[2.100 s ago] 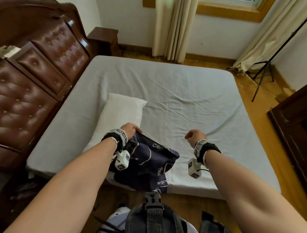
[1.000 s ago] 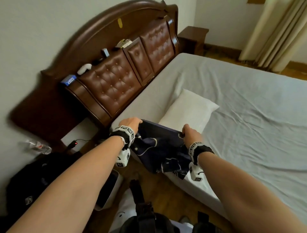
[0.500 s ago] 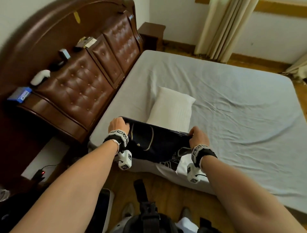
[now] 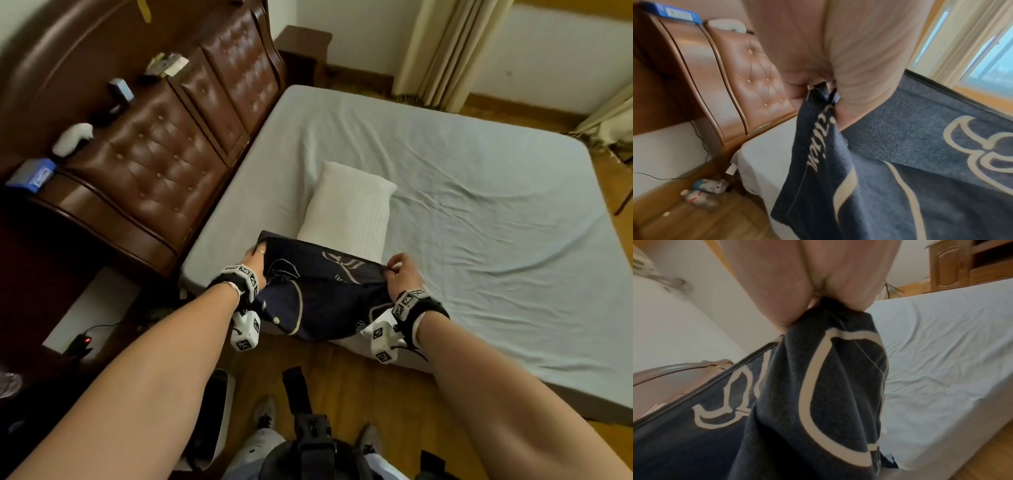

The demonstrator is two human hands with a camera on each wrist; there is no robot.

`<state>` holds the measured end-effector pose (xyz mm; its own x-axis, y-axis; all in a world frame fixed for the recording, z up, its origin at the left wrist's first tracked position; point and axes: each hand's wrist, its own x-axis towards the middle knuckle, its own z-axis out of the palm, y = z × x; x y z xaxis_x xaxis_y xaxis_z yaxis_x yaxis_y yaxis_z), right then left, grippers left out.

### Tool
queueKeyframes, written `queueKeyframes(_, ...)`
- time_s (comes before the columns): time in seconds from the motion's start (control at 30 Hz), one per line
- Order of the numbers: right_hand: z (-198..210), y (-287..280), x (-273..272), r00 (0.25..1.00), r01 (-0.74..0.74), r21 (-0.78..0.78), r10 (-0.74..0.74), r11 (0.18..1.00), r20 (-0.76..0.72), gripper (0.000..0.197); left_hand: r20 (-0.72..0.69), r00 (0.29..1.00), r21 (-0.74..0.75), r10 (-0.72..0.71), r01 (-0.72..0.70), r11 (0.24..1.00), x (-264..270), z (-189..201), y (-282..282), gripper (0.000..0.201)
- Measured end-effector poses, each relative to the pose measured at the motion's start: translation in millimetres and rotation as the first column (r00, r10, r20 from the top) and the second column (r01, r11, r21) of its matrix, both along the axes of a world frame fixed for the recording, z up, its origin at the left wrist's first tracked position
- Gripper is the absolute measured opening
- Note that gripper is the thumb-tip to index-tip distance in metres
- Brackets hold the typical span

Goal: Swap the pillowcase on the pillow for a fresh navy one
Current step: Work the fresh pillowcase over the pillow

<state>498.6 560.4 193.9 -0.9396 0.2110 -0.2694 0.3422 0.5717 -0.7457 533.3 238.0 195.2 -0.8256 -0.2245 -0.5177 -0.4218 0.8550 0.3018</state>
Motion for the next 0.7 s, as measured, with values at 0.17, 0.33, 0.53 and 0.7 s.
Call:
queueKeyframes(0.17,-8.2,54.7,19.1,0.910,-0.377,0.246,0.309,0.893,0.276,0.039,0.106,0.994,-0.089,-0.040,0.049,0.995,49.7,-2.7,39.0,0.076)
queueKeyframes(0.33,-46.9,89.0,61.4,0.758,-0.618,0.295,0.453,0.728,0.470,0.029,0.271,0.962,-0.185,-0.044,0.097,0.978,92.1,-17.2,77.6,0.059)
queueKeyframes(0.53,-82.2,108.7,86.4,0.617,-0.674,0.193,0.400,0.713,0.677,0.026,0.458,0.885,-0.083,-0.081,0.134,0.988,93.6,-111.6,66.3,0.079)
queueKeyframes(0.7,-111.6,103.2,84.6,0.600,-0.582,0.164,0.285,0.796,0.748,0.030,0.479,0.865,-0.033,-0.149,0.187,0.982,82.6,-88.2,79.7,0.063)
